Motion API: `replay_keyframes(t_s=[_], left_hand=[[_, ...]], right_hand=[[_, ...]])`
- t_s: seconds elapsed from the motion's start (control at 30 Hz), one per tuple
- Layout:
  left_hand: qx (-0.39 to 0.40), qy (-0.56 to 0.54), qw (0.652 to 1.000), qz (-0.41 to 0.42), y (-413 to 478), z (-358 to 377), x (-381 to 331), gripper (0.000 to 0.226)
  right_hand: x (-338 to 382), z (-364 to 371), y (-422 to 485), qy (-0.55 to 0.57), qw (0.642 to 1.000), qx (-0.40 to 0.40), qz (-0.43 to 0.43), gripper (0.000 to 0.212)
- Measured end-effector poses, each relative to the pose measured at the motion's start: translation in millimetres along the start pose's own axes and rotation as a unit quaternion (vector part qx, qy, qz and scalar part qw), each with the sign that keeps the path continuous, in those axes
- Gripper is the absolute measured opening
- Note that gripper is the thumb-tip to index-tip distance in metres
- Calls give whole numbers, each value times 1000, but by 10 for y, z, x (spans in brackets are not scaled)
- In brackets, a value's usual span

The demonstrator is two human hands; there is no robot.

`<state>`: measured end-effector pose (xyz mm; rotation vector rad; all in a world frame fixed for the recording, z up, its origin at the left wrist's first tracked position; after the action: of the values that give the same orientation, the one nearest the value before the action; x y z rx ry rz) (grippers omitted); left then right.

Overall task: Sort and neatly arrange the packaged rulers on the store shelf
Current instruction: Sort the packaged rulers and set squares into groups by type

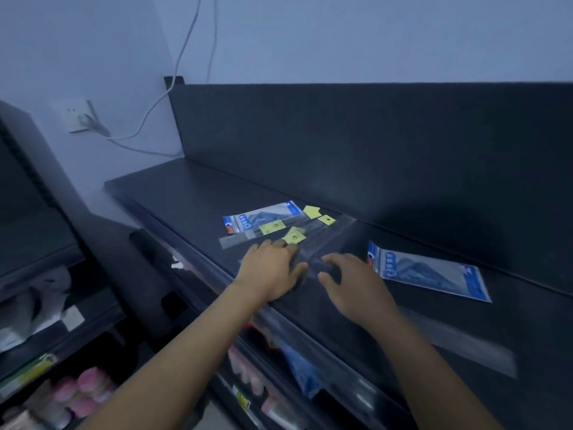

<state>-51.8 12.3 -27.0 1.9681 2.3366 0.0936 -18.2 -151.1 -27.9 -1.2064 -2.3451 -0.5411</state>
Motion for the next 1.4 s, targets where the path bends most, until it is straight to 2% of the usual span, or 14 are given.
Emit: replay_keyframes(t_s=[0.13, 0.3, 0.43, 0.53, 0.63, 0.73, 0.87, 1.0, 1.2, 1.3, 1.4], left_hand=[[22, -38, 996, 83, 621, 141, -9, 33], [54, -114, 980, 155, 1226, 205, 22, 38], [121, -133, 969, 167, 1684, 99, 43, 23], [192, -139, 959, 155, 1891, 83, 34, 26], [254, -167, 938, 166, 2031, 156, 93, 28], [253, -238, 921, 176, 2116, 229, 157, 27], [243, -337, 889, 190, 2181, 252, 225, 8], [235, -401, 866, 183, 2278, 253, 353, 14], [229, -492, 823, 166, 2308, 169, 409, 12], [248, -525, 800, 150, 2245, 127, 384, 13], [273, -554, 771, 156, 2174, 53, 350, 13]], right_hand=[[-17, 121, 452, -8, 999, -31, 22, 28], [-147, 189, 819, -91, 990, -15, 106, 16], [-164, 168, 1084, -110, 973, -54, 194, 26], [-148, 192, 1209, -117, 951, -71, 278, 29], [-110, 206, 1282, -69, 923, -85, 370, 36], [-66, 213, 1354, -62, 895, -78, 434, 40], [24, 234, 1439, -60, 860, -66, 503, 39], [72, 285, 1461, -42, 843, -86, 529, 40], [-36, 247, 1386, 71, 828, -100, 547, 24], [-64, 255, 1252, 226, 825, -151, 496, 20], [-46, 237, 1094, 369, 784, -219, 448, 12]])
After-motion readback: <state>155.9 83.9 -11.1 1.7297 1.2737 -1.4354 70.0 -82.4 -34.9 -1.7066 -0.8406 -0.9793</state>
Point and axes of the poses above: each hand's wrist, its own y-axis towards the middle knuckle, its own z-axis out of the palm, x = y × z, the point moved 1 cm from there along y, towards the middle knuckle, and after that the axes turned 2 degrees about -y, right-handed, at the moved point
